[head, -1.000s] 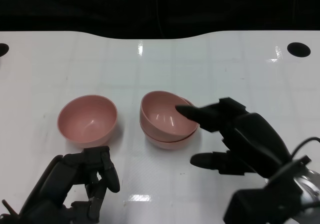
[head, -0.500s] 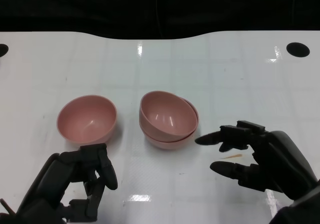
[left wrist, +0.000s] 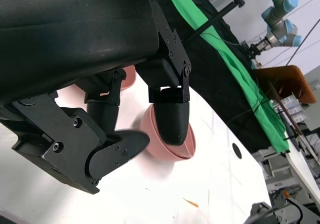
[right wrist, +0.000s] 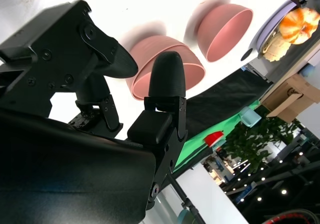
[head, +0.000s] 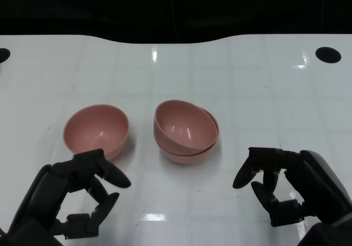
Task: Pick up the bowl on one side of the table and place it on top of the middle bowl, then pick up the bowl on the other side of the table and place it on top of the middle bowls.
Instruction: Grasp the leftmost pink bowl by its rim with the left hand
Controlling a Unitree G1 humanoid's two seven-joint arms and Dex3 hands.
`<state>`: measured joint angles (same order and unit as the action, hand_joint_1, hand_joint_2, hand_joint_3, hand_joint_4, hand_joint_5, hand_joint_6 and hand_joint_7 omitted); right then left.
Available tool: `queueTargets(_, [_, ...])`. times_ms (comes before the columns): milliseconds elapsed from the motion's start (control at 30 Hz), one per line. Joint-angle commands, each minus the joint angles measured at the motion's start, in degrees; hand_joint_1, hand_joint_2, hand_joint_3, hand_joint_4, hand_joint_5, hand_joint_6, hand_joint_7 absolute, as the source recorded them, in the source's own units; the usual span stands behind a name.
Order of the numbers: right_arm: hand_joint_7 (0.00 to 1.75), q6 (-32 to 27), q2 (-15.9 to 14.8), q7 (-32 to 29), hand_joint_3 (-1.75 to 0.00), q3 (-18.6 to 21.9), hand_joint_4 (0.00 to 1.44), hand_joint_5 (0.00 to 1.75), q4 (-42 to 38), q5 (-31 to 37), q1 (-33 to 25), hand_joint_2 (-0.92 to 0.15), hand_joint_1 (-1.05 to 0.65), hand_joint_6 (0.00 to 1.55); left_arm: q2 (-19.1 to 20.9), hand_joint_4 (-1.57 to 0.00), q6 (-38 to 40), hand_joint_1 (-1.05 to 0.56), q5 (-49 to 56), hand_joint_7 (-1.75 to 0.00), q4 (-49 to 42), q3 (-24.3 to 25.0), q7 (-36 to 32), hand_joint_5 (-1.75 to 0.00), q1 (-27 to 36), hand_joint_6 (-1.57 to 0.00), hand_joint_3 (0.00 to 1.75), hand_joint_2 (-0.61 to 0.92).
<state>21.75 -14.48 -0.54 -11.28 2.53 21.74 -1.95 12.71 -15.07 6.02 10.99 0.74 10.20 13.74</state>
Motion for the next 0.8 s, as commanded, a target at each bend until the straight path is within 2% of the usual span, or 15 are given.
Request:
queueTargets(33, [1.46,-1.6,0.4,0.6,-1.67,0.7,0.95,1.75,1.1,-0.7,-0.3,-0.16,-0.02,0.85,0.5,-0.54,-0.3,-0.25,3.1,-0.52,1.7,0.9,-2.3,-1.02,0.7,-0.66,0.28,0.88])
queueTargets(133, [1.49,-2.1,0.6,0.9,-1.69,0.8,0.96,1.75,1.4,-0.7,-0.3,-0.15,-0.02,0.84,0.4,-0.52,0.0,-0.26,4.4,-0.44,2.4,0.8,-2.9,-0.98,0.9,-0.66,0.18,0.92])
queueTargets(200, [1.50,-2.8,0.6,1.3,-1.69,0.7,0.96,1.75,1.9,-0.4,-0.4,-0.15,-0.03,0.84,0.9,-0.51,2.0,-0.27,9.3,-0.40,5.6,0.8,-4.0,-0.96,1.0,-0.65,0.16,0.92])
queueTargets(233, [1.51,-3.2,0.5,1.4,-1.68,0.6,0.96,1.75,2.1,-0.3,-0.4,-0.15,-0.02,0.83,1.1,-0.48,3.3,-0.35,12.0,-0.25,7.4,0.8,-4.5,-0.79,1.0,-0.61,0.16,0.92])
queueTargets(267, [1.52,-3.4,0.5,1.6,-1.68,0.6,0.96,1.75,2.3,-0.2,-0.4,-0.15,-0.02,0.83,1.2,-0.47,4.3,-0.38,13.8,-0.18,8.6,0.7,-4.8,-0.71,1.1,-0.60,0.16,0.92])
queueTargets(400, [1.52,-4.3,0.7,2.0,-1.68,0.6,0.97,1.75,2.7,-0.4,-0.4,-0.14,-0.01,0.83,1.9,-0.39,11.3,-0.47,22.5,-0.05,14.8,0.2,-4.0,-0.56,0.5,-0.51,0.15,0.92])
queueTargets(567, [1.53,-5.2,0.6,2.5,-1.67,0.6,0.97,1.75,3.4,-0.3,-0.6,-0.14,-0.01,0.82,2.2,-0.32,19.1,-0.52,31.5,0.00,19.5,-1.5,-1.7,-0.49,-0.9,-0.44,0.13,0.92])
queueTargets(800, [1.55,-5.5,0.3,2.7,-1.67,0.7,0.97,1.75,3.8,-0.1,-0.6,-0.13,-0.01,0.81,3.5,-0.30,25.1,-0.55,44.5,0.00,18.8,-5.1,-0.1,-0.44,-5.9,-0.39,0.08,0.92])
